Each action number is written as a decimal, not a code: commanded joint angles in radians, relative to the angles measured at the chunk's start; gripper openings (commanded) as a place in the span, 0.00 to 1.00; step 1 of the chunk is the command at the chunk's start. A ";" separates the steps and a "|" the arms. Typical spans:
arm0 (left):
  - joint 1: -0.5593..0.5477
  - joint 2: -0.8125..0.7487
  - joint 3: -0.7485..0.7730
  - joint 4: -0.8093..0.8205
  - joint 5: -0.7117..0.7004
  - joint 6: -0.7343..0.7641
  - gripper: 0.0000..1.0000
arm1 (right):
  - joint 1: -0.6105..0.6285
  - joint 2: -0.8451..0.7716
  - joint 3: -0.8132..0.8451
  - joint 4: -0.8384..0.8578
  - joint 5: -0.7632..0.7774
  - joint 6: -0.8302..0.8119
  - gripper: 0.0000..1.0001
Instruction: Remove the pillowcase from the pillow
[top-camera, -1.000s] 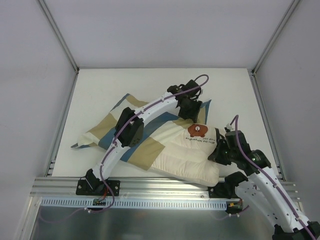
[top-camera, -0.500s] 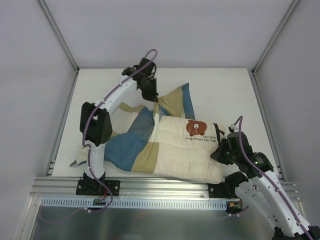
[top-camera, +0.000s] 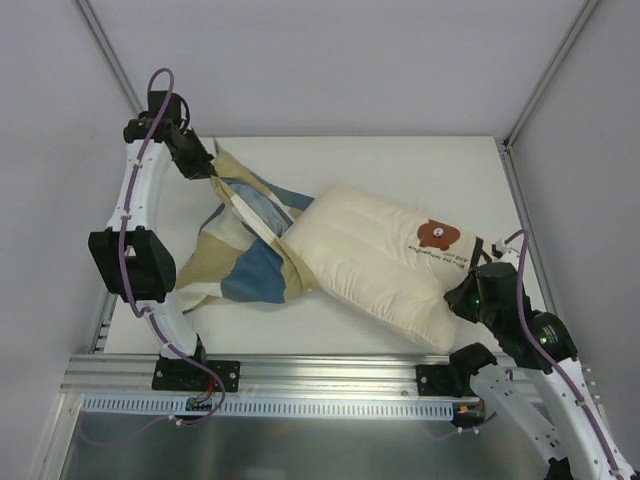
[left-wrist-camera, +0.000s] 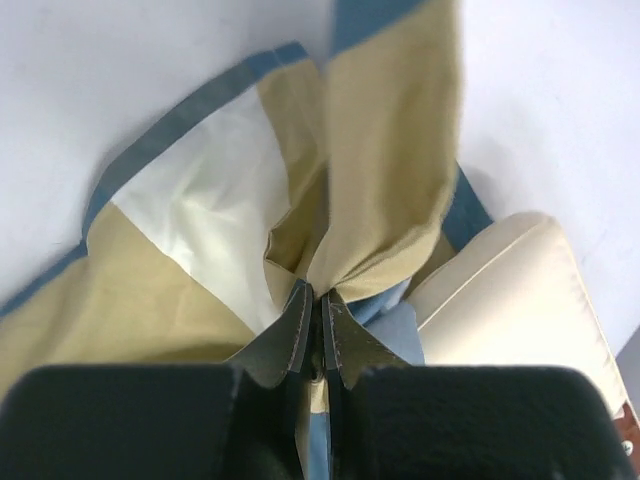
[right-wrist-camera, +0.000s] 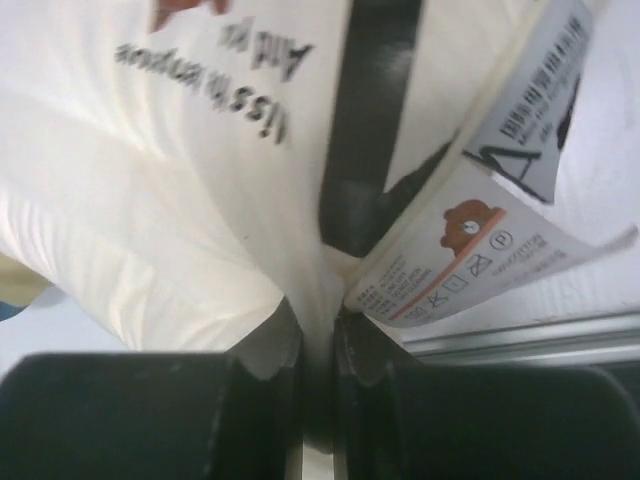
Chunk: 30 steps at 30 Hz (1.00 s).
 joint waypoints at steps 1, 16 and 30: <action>0.060 -0.016 0.089 -0.029 -0.136 0.015 0.00 | -0.007 -0.041 0.151 -0.126 0.253 0.005 0.01; 0.129 0.070 0.326 -0.149 -0.053 0.081 0.18 | -0.007 -0.030 0.294 -0.206 0.430 -0.006 0.01; -0.222 -0.205 0.049 -0.185 -0.206 0.135 0.99 | -0.050 0.434 0.076 0.276 0.126 -0.007 0.88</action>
